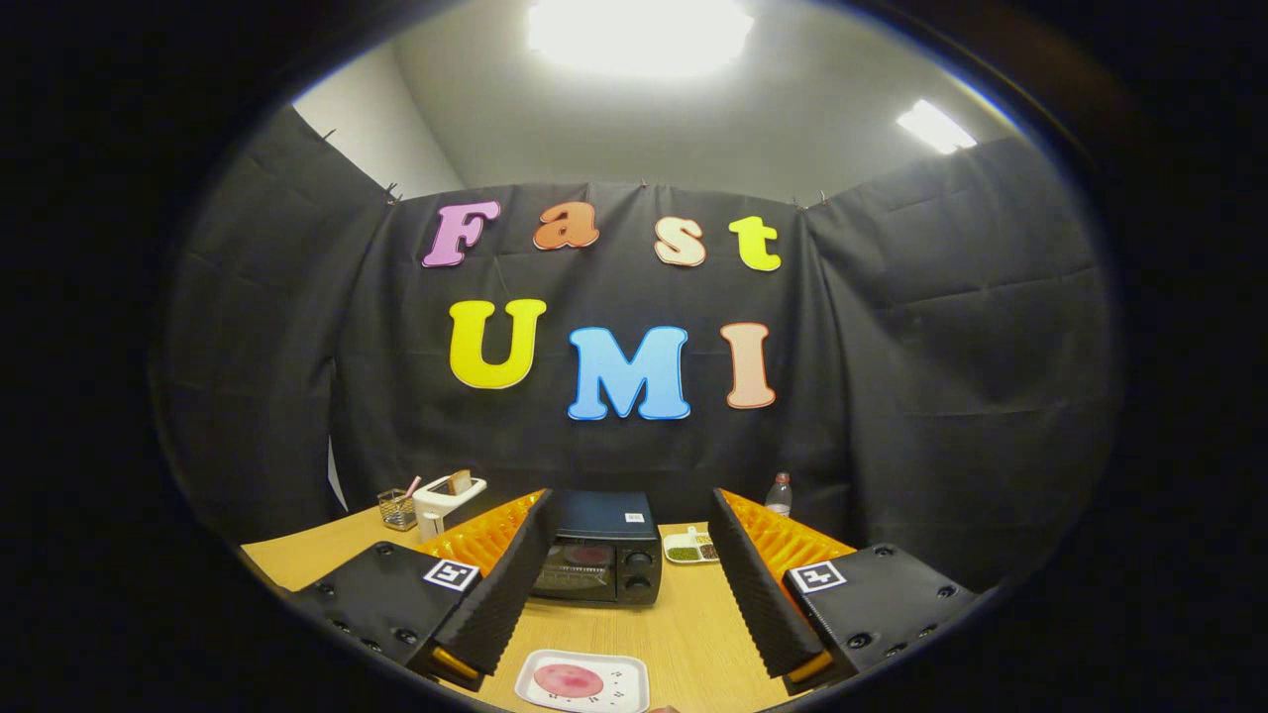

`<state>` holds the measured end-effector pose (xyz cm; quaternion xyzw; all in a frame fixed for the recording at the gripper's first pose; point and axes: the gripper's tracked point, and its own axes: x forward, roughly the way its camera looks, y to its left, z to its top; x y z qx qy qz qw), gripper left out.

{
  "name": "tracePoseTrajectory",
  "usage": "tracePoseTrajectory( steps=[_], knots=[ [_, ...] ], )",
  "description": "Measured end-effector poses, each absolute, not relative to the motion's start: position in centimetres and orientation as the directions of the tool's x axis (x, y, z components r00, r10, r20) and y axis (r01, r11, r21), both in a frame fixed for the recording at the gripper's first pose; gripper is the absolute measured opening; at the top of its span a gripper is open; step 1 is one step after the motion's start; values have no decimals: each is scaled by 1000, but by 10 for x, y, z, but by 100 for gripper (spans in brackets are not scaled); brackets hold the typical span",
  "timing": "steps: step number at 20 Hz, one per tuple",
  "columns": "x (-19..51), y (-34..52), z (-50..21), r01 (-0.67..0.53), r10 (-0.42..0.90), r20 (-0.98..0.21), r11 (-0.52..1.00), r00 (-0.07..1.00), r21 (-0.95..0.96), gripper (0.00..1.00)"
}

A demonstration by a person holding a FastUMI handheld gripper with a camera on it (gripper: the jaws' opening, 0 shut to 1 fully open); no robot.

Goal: Open the toaster oven, put the food inside, and close the toaster oven door.

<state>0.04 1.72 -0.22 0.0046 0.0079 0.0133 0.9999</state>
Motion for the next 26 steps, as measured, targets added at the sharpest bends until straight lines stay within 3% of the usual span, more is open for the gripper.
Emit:
tracePoseTrajectory(
  steps=[11,26],
  knots=[
    [19,59,15,-61,60,27,998,998,28,98],
    [147,148,-51,-173,178,-70,983,982,64,98]
  ],
)
